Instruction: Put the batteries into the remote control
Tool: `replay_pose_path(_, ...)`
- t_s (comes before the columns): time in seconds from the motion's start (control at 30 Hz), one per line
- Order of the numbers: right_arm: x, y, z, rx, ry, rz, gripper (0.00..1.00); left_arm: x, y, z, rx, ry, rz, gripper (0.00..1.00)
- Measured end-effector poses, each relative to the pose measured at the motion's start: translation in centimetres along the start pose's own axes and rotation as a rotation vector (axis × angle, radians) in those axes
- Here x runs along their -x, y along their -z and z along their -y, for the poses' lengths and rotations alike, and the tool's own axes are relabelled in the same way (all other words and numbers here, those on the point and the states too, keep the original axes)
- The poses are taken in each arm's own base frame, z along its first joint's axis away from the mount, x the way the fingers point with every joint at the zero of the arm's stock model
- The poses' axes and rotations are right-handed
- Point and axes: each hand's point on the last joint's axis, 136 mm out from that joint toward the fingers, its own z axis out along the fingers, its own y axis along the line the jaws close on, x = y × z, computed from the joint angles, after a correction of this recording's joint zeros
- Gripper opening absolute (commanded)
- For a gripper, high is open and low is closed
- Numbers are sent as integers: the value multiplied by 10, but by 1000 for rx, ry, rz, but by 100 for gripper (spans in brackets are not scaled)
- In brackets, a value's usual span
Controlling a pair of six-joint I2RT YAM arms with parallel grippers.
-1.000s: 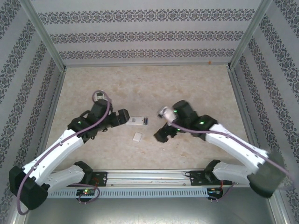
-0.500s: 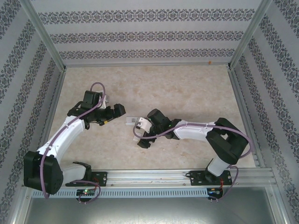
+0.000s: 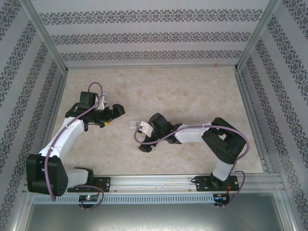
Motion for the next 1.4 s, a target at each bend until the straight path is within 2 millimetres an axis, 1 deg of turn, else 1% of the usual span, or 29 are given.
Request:
replay_pose_path(0.23, -4, -3, -10, 40, 3, -14, 88, 4, -8, -4, 8, 19, -24, 100)
replay_pose_path(0.33, -6, -6, -17, 50, 16, -25, 84, 5, -10, -5, 9, 27, -31, 100)
replay_pose_path(0.4, -10, -11, -22, 52, 30, -41, 77, 5, -12, -6, 9, 31, -36, 100)
replay_pose_path(0.43, -12, -13, -22, 37, 42, -49, 73, 5, -12, -6, 9, 32, -38, 100)
replay_pose_path(0.5, -12, -14, -18, 15, 50, -50, 68, 5, -12, -6, 8, 32, -37, 100)
replay_pose_path(0.6, -13, -14, -14, -7, 72, -57, 64, 6, -12, -5, 4, 29, -35, 100)
replay_pose_path(0.67, -13, -13, -12, -18, 94, -67, 63, 6, -12, -5, 4, 29, -35, 100)
replay_pose_path(0.77, -16, -4, -12, -30, 123, -98, 63, 7, -12, -4, 0, 28, -29, 100)
replay_pose_path(0.83, -10, 8, -13, -35, 150, -95, 64, 6, -12, -5, -2, 28, -25, 100)
replay_pose_path(0.9, 3, 26, -12, -45, 183, -72, 64, 5, -12, -5, -3, 27, -23, 100)
replay_pose_path(1.0, 30, 55, -1, -71, 241, -5, 65, 4, -11, -5, -7, 25, -17, 100)
replay_pose_path(1.03, 38, 65, 4, -74, 255, 16, 67, 3, -11, -6, -7, 25, -16, 100)
replay_pose_path(1.07, 44, 72, 10, -70, 261, 27, 71, 3, -11, -6, -7, 25, -16, 100)
replay_pose_path(1.13, 50, 78, 16, -55, 255, 29, 80, 1, -10, -6, -8, 24, -15, 100)
replay_pose_path(1.2, 52, 76, 13, -32, 250, 25, 85, 1, -9, -6, -9, 22, -12, 100)
replay_pose_path(1.23, 51, 72, 7, -16, 249, 18, 86, 1, -9, -5, -10, 21, -10, 100)
replay_pose_path(1.3, 46, 60, -8, 21, 253, -4, 86, 0, -7, -4, -13, 16, -5, 100)
replay_pose_path(1.4, 30, 39, -28, 66, 242, -51, 87, -2, -4, -4, -16, 14, 4, 100)
